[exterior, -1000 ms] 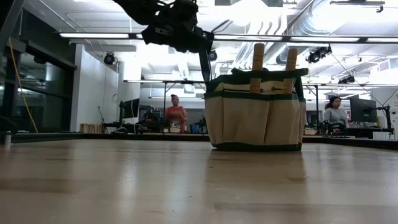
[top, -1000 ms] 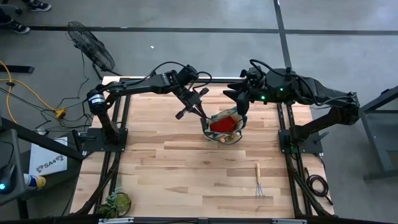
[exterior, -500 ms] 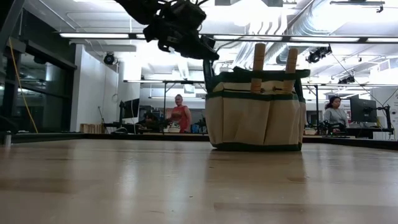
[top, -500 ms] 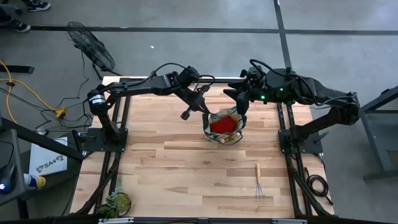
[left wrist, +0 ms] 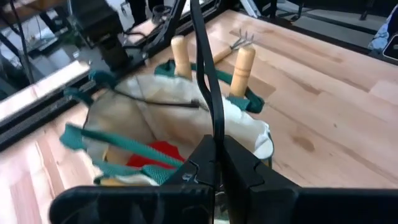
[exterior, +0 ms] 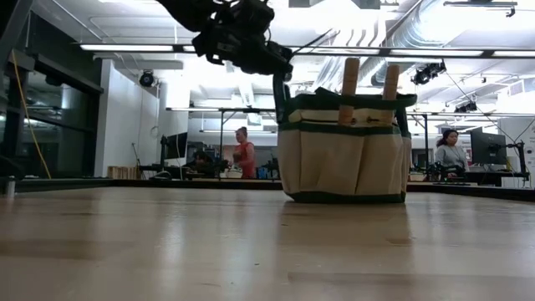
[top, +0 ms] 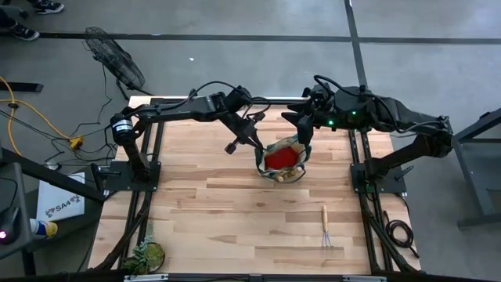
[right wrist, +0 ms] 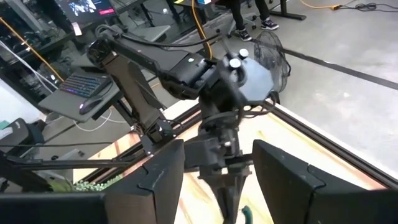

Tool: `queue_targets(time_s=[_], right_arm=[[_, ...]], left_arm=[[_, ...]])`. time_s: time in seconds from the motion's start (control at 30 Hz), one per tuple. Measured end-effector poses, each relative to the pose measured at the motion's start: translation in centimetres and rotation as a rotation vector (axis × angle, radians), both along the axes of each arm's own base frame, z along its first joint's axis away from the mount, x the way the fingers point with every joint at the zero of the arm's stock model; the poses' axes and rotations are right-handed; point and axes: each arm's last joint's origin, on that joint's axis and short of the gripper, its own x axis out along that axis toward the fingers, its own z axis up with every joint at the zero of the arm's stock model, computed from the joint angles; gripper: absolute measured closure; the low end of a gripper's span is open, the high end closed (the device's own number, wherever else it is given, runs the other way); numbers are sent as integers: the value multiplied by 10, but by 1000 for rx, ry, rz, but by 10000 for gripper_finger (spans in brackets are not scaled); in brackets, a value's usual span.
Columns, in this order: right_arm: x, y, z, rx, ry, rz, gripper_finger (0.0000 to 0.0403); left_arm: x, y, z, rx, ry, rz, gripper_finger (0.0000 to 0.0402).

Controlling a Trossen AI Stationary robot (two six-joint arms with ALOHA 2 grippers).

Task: Pick & Place Garden tools in Gardening bag
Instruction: Put the shear scissor into the gardening bag

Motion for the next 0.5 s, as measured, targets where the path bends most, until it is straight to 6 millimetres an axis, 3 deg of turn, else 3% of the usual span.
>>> queue_targets(time_s=[0.17, 0.5], right_arm=[[0, -1, 0, -7, 0, -19, 220], [0, -1, 0, -25, 7, -19, 220]], left_arm=[[3, -5, 0, 17, -5, 1, 401], [3, 4, -4, 84, 31, 99, 401]])
